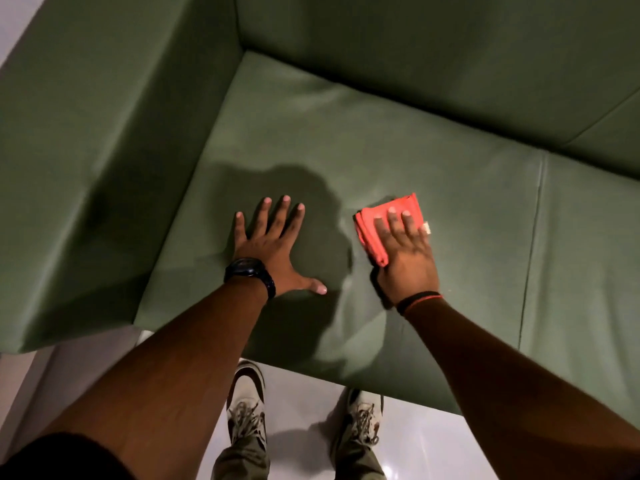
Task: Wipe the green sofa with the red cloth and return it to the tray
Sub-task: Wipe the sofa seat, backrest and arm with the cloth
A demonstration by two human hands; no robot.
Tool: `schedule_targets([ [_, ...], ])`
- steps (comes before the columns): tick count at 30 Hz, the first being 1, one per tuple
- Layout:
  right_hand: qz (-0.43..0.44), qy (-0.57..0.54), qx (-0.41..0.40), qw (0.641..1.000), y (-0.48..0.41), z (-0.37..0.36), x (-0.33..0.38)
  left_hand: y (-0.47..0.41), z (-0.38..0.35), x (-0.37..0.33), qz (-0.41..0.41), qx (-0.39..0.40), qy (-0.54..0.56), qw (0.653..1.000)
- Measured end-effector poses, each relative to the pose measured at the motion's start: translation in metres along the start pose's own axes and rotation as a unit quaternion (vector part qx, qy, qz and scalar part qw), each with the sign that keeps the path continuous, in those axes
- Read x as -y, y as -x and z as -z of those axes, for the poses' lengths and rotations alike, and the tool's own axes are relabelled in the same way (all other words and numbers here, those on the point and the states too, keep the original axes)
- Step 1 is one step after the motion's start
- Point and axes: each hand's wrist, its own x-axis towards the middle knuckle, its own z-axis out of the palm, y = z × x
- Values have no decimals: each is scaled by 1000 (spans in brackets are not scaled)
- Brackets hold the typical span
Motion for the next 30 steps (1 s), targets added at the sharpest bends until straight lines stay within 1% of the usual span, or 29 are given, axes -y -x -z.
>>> schedule_targets([
  [1, 20, -3, 12, 1000, 4, -4, 9, 0, 0, 0, 1, 0, 1, 1000],
  [3, 113, 10, 32, 993, 13, -10, 15, 1, 0, -1, 4, 0, 2, 1000],
  [4, 144, 19, 31, 989, 15, -9, 11, 0, 0, -1, 5, 2, 3, 1000],
  [5, 146, 24, 21, 989, 15, -7, 4, 0, 1, -1, 5, 5, 2, 1000],
  [6, 117, 20, 4, 993, 14, -7, -3, 1, 0, -1, 6, 5, 1, 1000],
  [9, -37, -36, -33, 998, 14, -11, 9, 1, -1, -1, 6, 4, -1, 1000],
  [10, -45, -54, -33, 997, 15, -14, 22, 1, -1, -1, 6, 1, -1, 1000],
  [11, -18, -67, -29, 997, 16, -18, 34, 1, -1, 0, 5, -2, -2, 1000],
  [14, 114, -61, -5, 992, 25, -21, 41, 1, -2, 0, 6, 1, 2, 1000],
  [16, 147, -41, -5, 988, 21, -15, 22, 1, -1, 0, 6, 0, 3, 1000],
  [17, 131, -29, -7, 991, 18, -14, 13, 1, -1, 0, 6, 1, 3, 1000],
  [20, -23, -28, -36, 999, 10, -14, 9, 1, -3, 0, 3, -7, 3, 1000],
  [21, -48, -37, -36, 997, 11, -15, 17, 1, -4, 1, 2, -10, 5, 1000],
  [22, -35, -44, -27, 998, 13, -18, 24, 1, -5, 1, 1, -14, 8, 1000],
  [24, 70, -39, 2, 997, 23, -19, 30, 0, -7, 2, -1, -19, 10, 1000],
  [26, 165, 3, 13, 986, 26, -12, 13, 0, -7, 3, 2, -20, 10, 1000],
  [27, 174, 20, 6, 984, 24, -8, 2, 0, -7, 3, 3, -19, 10, 1000],
  [28, 145, 24, -1, 989, 20, -6, -7, 0, -7, 2, 3, -18, 9, 1000],
  [30, 13, -16, -11, 1000, 14, -4, -5, 1, -6, 1, 2, -14, 8, 1000],
])
